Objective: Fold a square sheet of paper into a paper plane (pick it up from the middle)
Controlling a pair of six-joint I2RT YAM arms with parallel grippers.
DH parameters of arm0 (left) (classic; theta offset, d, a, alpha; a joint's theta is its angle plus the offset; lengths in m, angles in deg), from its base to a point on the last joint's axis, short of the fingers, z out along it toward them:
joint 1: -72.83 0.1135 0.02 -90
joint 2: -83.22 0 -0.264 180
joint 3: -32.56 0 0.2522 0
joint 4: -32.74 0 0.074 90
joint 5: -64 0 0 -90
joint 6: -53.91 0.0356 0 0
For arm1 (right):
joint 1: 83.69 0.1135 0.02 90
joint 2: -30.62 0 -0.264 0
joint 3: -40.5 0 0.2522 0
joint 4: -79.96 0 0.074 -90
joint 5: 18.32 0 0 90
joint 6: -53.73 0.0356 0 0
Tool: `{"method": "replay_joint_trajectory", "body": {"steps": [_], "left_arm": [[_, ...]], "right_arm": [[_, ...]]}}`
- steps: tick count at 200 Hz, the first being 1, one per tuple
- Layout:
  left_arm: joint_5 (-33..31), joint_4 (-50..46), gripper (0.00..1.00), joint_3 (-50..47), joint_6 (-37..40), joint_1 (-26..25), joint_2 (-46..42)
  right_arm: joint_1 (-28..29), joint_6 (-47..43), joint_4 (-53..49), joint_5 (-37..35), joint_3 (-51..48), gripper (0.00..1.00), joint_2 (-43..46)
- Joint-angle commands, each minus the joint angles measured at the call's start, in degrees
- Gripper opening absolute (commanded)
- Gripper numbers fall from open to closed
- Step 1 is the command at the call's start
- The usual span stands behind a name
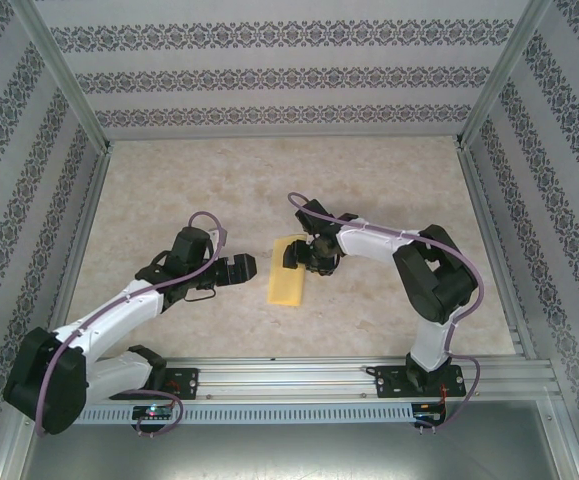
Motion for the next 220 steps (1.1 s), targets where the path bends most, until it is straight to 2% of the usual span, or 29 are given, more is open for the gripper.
{"method": "replay_joint_trajectory", "body": {"steps": [1, 43, 120, 165, 179, 220], "left_arm": [[0.88, 1.39, 0.96, 1.76, -0.49, 0.37, 0.63], [0.30, 0.86, 0.97, 1.93, -0.30, 0.33, 0.42], [-0.61, 0.07, 0.97, 1.88, -0.13, 0.35, -0.06], [-0.76, 0.06, 0.95, 1.81, 0.00, 0.34, -0.10], [-0.82, 0.20, 0.94, 1.65, -0.04, 0.33, -0.08], [-1.34, 0.08, 0.80, 1.81, -1.34, 0.38, 0.58]], "right_arm": [[0.41, -0.70, -0.88, -1.07, 1.17, 0.71, -2.08], [0.68, -0.97, -1.19, -0.64, 1.58, 0.75, -2.82], [2.65, -3.35, -10.47, -6.59, 7.37, 0.81, -7.30], [2.74, -2.73, -11.18, -7.25, 7.69, 0.82, -8.33], [2.71, -2.46, -11.33, -7.34, 8.01, 0.82, -8.57], [2.61, -0.72, -12.00, -7.99, 8.12, 0.81, -9.63]]}}
